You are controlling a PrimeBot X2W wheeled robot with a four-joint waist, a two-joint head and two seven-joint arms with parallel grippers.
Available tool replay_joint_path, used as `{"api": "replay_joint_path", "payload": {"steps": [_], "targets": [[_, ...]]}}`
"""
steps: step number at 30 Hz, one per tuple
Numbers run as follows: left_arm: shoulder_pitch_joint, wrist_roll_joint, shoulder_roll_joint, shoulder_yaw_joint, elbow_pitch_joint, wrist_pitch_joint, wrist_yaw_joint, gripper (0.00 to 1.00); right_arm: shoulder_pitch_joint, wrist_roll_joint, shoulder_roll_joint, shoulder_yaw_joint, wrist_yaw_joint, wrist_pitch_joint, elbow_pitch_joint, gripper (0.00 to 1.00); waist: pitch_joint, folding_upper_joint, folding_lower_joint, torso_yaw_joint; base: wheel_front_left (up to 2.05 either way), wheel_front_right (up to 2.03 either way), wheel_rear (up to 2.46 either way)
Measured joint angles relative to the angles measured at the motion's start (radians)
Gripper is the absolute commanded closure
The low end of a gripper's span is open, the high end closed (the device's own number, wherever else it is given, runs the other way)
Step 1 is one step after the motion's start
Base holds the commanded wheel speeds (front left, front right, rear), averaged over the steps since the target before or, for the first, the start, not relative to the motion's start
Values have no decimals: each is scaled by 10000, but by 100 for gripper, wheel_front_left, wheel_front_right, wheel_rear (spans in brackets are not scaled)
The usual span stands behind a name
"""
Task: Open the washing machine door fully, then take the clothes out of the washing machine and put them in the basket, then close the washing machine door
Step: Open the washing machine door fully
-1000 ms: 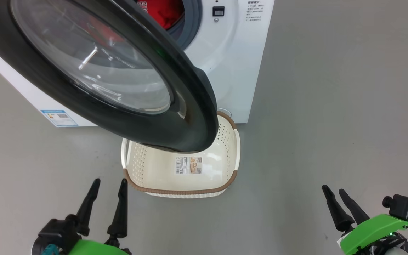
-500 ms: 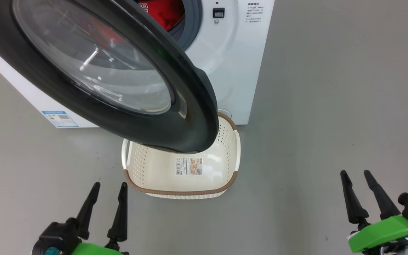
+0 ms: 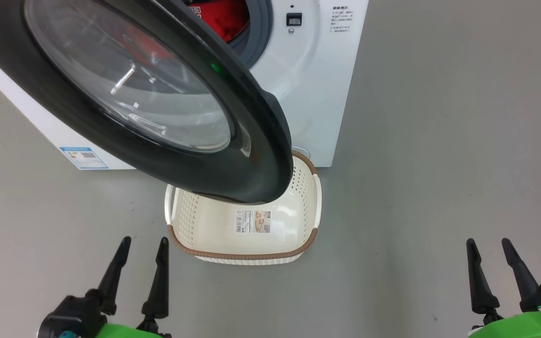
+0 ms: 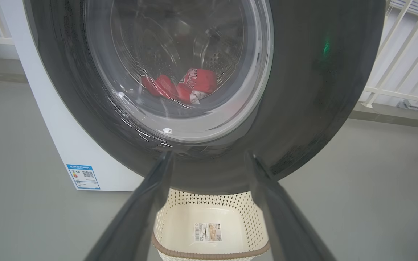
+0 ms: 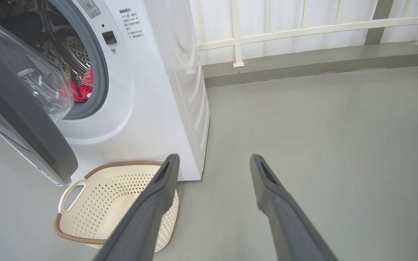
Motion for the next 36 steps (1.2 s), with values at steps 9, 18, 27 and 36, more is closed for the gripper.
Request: {"api": "replay_joint_path", "payload": {"steps": [9,18,27,36], "targets": [[70,0,2,-6,4,2,48,0,35,-311,136,-12,2,0,105,0,53,0,0,3,0,0,0],[70,-2,2,-12,13,2,46,0,5,-374,138,213,2,0,-31,0,70,0,0,36,0,0,0],[68,-8,4,-123,29,2,50,0,-680,2165,44,1386,8,0,54,100,49,0,0,157,0,0,0],[63,-42,4,-403,31,2,79,0,-3260,7336,-489,2341,8,-2,-445,100,88,0,0,428,0,0,0]]}}
